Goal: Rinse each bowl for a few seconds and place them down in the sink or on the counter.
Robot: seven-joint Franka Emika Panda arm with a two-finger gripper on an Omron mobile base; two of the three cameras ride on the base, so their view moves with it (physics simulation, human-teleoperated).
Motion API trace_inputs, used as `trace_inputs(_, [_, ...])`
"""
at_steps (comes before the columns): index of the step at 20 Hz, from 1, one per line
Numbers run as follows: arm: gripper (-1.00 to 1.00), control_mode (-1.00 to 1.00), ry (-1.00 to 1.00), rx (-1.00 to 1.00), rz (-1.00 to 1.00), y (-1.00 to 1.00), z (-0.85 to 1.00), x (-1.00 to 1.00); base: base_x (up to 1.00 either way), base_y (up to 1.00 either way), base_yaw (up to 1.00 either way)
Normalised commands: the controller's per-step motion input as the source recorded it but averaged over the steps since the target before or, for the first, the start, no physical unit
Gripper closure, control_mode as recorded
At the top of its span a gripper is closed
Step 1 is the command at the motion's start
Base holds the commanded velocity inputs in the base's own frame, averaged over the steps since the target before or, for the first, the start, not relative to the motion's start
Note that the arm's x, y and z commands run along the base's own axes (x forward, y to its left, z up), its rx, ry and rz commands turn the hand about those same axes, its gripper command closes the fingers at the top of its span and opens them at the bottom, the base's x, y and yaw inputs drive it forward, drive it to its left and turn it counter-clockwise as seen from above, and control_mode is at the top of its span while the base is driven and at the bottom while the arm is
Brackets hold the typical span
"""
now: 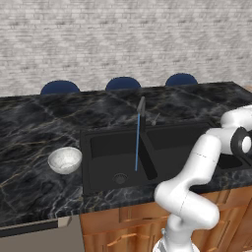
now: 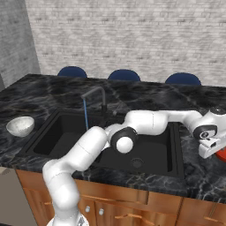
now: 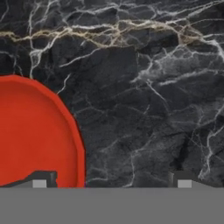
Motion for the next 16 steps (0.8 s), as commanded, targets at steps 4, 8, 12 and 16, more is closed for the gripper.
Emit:
trace_inputs(4, [-1.0,-1.0,0.08,0.0,-0.02,-0.07,-0.14,0.01,0.0,0.0,0.0])
trace_inputs(8, [-1.0,-1.0,0.08,0.0,-0.02,-0.04,-0.17,0.05,0.0,0.0,0.0])
trace_inputs(12, [-1.0,-1.0,0.02,0.01,0.0,-0.1,-0.1,0.17,0.0,0.0,0.0])
trace_inputs(16, [-1.0,-1.0,0.0,0.06,0.01,-0.2,-0.07,0.27,0.0,0.0,0.0])
